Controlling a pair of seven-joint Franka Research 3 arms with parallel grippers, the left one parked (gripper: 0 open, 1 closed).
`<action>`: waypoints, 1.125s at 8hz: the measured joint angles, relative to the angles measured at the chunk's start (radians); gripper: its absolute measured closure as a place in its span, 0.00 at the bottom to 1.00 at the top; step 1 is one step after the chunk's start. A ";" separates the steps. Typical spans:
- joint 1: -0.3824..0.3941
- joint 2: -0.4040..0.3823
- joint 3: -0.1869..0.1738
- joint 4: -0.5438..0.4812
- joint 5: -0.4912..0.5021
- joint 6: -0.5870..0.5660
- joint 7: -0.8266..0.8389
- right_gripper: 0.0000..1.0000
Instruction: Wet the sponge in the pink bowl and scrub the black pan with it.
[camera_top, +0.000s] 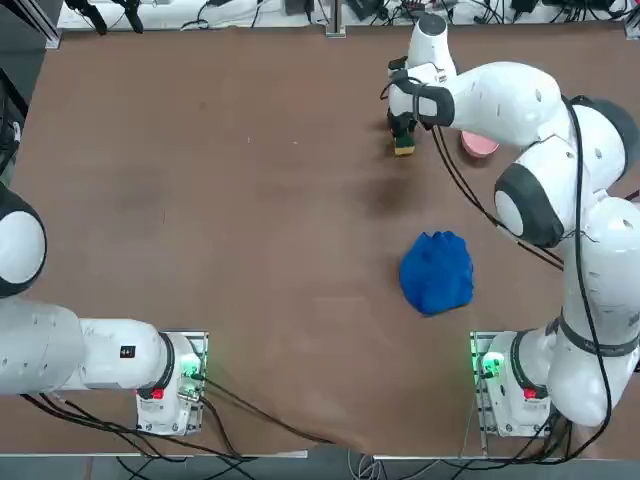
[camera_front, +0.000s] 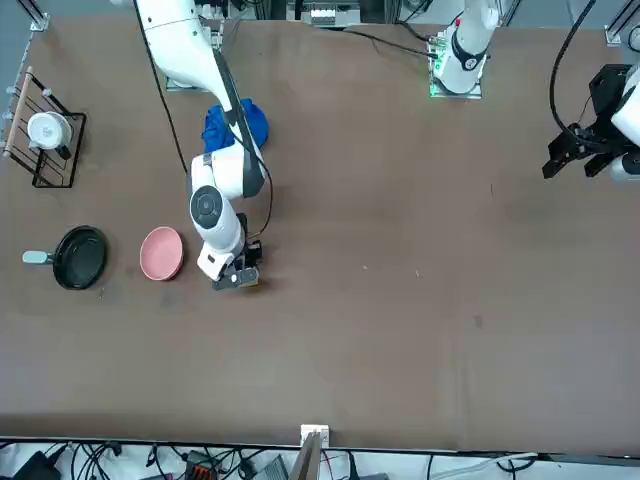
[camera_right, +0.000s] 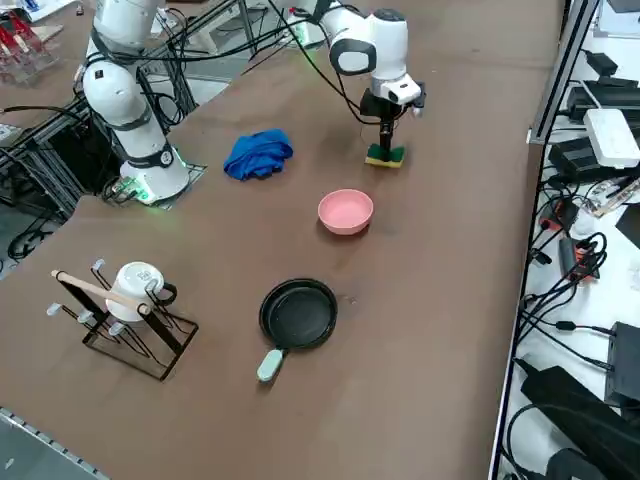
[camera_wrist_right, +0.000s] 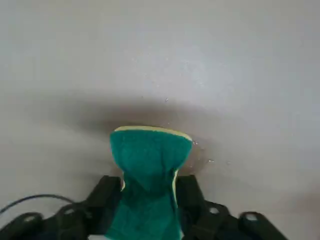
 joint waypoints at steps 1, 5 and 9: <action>0.000 -0.008 -0.002 0.004 0.001 0.000 0.000 0.05; -0.006 -0.198 -0.130 0.043 0.002 -0.187 -0.050 0.00; -0.018 -0.444 -0.294 0.044 -0.032 -0.427 -0.242 0.00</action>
